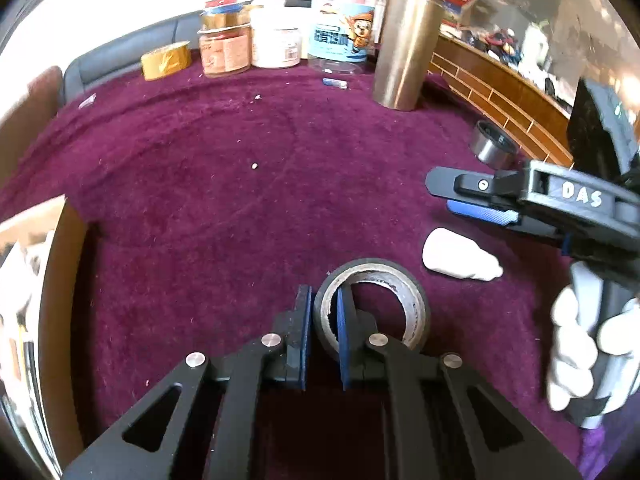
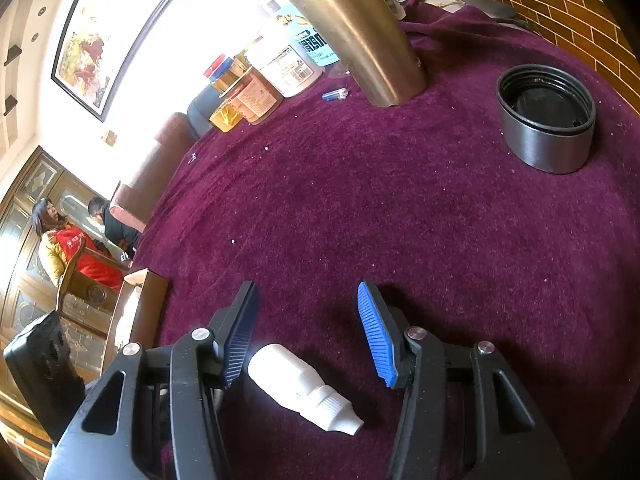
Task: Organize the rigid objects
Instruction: 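Grasp the black tape roll with the left gripper while the right gripper holds the white bottle, then carry the tape roll and white bottle over the tray with both grippers, then lower the tape roll and bottle into the tray and open both grippers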
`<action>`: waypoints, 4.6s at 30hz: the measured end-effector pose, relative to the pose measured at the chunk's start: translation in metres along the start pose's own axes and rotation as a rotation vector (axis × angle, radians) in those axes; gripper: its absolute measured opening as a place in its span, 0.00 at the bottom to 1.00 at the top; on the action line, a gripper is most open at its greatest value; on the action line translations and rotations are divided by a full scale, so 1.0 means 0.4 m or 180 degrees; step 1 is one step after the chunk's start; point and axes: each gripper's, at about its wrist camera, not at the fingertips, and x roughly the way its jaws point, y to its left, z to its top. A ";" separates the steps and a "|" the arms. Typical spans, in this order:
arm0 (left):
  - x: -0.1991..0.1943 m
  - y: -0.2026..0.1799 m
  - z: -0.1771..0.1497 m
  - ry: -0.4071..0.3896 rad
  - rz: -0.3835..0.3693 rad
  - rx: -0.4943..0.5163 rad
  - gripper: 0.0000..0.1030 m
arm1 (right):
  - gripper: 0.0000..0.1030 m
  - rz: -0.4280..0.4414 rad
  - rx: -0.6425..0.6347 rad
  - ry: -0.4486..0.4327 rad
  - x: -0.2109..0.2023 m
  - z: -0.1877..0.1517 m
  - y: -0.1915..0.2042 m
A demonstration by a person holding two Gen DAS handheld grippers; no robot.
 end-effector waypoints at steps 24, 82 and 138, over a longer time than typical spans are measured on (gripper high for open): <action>-0.368 0.209 -0.220 -0.0616 0.0206 -0.0628 0.09 | 0.49 -0.0478 -0.0877 0.0363 -0.016 -0.087 0.130; -0.501 0.573 -0.434 -0.0966 0.0984 -0.1326 0.09 | 0.23 -0.0127 -0.2475 0.1159 0.225 -0.550 0.796; -0.290 0.450 -0.265 -0.0424 0.1170 -0.0660 0.11 | 0.25 -0.0128 -0.1641 0.0343 0.097 -0.403 0.637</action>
